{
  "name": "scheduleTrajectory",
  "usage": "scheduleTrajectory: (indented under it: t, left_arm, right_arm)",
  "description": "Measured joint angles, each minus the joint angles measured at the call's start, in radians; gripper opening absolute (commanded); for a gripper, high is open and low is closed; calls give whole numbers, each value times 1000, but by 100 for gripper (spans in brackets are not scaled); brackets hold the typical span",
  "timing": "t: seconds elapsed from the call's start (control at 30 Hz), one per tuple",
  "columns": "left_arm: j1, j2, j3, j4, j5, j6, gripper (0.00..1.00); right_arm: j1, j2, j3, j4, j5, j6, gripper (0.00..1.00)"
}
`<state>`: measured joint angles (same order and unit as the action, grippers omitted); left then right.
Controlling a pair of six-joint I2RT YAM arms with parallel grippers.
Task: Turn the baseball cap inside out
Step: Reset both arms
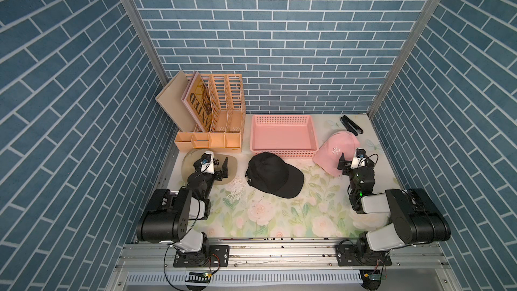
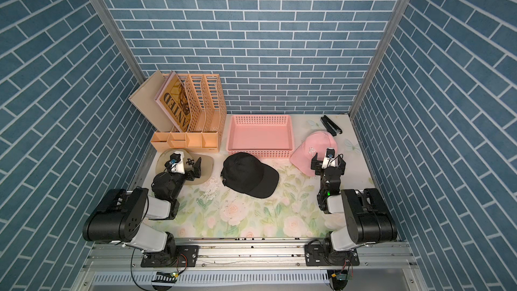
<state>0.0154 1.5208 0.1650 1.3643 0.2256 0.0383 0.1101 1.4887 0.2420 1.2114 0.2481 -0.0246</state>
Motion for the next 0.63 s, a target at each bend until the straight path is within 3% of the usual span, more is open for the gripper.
scheduleTrajectory:
  t: [0.63]
  left_arm:
    - [0,0,1,-1,0,0,100]
  right_arm:
    - [-2,0,0,-16,-10,0,100]
